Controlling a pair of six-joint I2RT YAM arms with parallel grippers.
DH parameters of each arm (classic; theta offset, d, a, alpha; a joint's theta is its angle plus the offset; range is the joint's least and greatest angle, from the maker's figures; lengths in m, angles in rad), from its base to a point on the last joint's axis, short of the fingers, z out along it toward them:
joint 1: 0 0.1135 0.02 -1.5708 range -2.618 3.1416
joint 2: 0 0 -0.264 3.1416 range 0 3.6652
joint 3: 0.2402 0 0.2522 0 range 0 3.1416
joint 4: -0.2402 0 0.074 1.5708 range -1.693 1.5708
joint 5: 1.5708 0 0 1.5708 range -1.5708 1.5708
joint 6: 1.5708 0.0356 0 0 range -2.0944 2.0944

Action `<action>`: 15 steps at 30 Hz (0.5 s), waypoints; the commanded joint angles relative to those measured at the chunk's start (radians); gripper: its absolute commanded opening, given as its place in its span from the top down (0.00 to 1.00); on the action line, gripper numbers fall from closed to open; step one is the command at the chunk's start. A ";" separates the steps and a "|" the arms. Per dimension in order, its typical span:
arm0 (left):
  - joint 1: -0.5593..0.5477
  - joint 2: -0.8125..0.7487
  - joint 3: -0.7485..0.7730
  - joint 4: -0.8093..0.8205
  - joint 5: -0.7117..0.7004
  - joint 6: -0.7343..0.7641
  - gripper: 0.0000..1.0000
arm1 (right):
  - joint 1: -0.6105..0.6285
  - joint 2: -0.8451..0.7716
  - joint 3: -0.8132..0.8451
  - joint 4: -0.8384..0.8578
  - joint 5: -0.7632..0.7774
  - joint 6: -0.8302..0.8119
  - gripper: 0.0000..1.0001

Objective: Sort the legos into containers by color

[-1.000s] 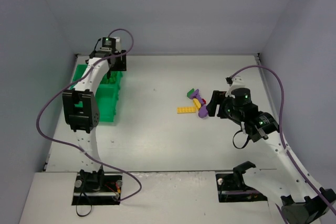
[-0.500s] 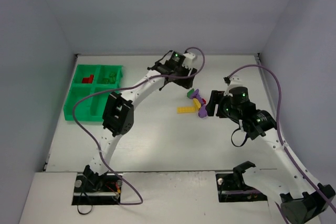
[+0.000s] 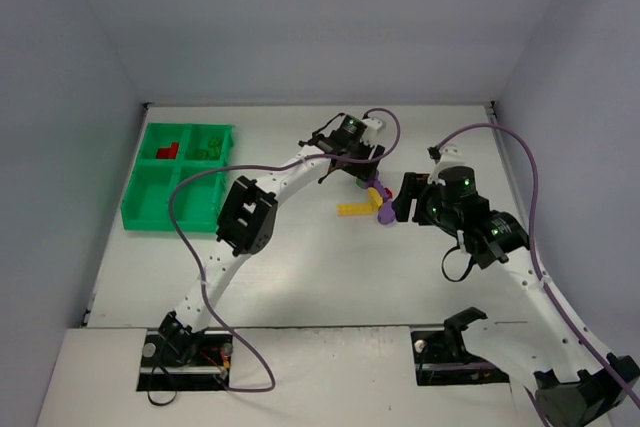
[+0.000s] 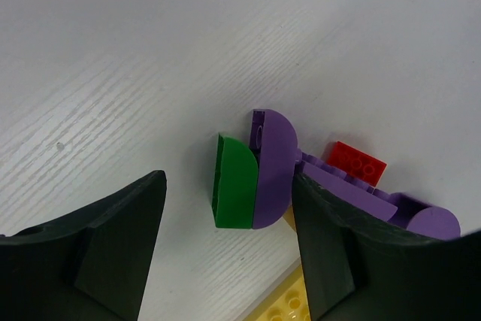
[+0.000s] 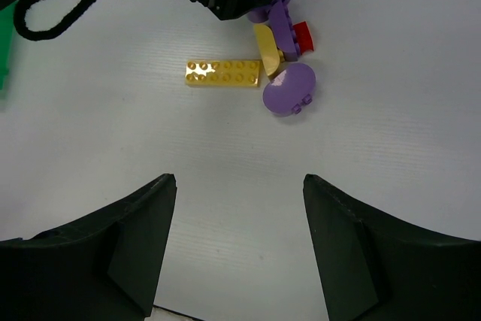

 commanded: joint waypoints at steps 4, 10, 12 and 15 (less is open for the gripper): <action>-0.014 -0.034 0.040 0.053 -0.022 -0.014 0.44 | -0.004 -0.018 0.026 0.047 -0.007 0.017 0.35; -0.014 -0.086 -0.041 0.074 0.004 -0.001 0.49 | -0.004 -0.008 0.023 0.047 -0.004 0.017 0.35; -0.014 -0.088 -0.060 0.067 0.011 0.005 0.50 | -0.004 -0.006 0.021 0.047 -0.004 0.018 0.35; -0.016 -0.094 -0.092 0.053 0.016 0.008 0.50 | -0.004 -0.008 0.020 0.047 -0.004 0.017 0.35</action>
